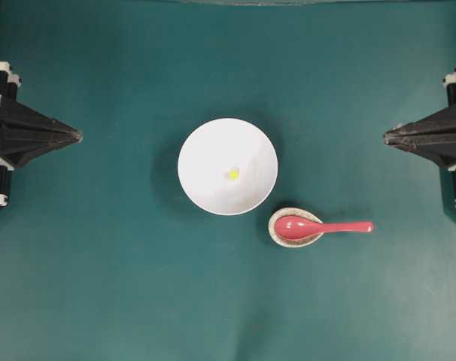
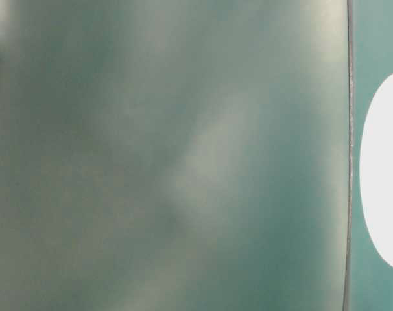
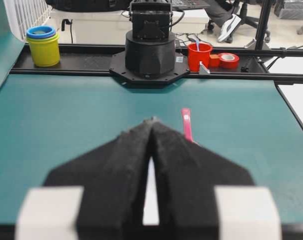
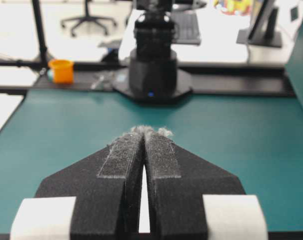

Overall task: Scoop the yellow hexagonal prism block from the bowl with a spoon using the right arm.
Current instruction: 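Move the right gripper toward the red spoon handle on the spoon rest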

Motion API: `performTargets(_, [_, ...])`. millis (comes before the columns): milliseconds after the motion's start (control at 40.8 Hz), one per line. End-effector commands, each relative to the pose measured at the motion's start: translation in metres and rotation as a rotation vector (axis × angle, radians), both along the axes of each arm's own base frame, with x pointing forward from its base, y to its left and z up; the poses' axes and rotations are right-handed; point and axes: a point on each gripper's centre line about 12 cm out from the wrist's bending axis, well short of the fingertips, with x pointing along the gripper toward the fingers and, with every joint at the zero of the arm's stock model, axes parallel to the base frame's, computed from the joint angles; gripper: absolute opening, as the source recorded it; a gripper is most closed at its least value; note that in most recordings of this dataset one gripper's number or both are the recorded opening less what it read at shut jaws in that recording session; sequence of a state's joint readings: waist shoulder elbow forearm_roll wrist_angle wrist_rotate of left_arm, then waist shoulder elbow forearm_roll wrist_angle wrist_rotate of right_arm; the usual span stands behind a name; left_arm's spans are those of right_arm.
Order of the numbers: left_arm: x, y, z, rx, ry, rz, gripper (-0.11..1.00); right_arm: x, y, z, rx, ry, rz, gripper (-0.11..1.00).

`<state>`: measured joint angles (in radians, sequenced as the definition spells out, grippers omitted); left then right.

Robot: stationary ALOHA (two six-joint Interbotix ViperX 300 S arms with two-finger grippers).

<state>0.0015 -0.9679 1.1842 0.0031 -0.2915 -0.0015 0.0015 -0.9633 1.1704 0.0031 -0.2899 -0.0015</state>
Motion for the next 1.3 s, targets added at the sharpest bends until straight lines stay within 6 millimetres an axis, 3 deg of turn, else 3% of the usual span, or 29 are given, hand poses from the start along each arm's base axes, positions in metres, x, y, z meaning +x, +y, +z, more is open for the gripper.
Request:
performTargets(0, [0.003,0.0,0.004,0.02,0.02,-0.001,-0.01,0.003,0.0,0.006,0.005,-0.008,0.0,-0.02])
performTargets(344, [0.004,0.0,-0.001,0.024,0.055,-0.002,-0.01,0.008,0.0,0.0,0.008,0.031,0.001,0.01])
performTargets(393, [0.005,0.0,-0.001,0.024,0.055,-0.001,-0.01,0.01,0.0,-0.004,0.009,0.046,0.002,0.08])
performTargets(589, [0.007,0.0,-0.005,0.033,0.075,-0.001,-0.01,0.02,0.0,-0.022,0.018,0.121,0.001,0.51])
performTargets(687, [0.009,0.0,-0.008,0.035,0.086,-0.001,-0.01,0.026,-0.001,-0.033,0.033,0.16,-0.006,0.62])
performTargets(1006, [0.01,0.0,-0.01,0.039,0.095,-0.001,-0.01,0.041,0.008,-0.072,0.063,0.242,0.02,0.63])
performTargets(1276, [0.01,0.0,-0.01,0.039,0.097,-0.001,-0.01,0.036,0.015,-0.114,0.112,0.213,0.021,0.63])
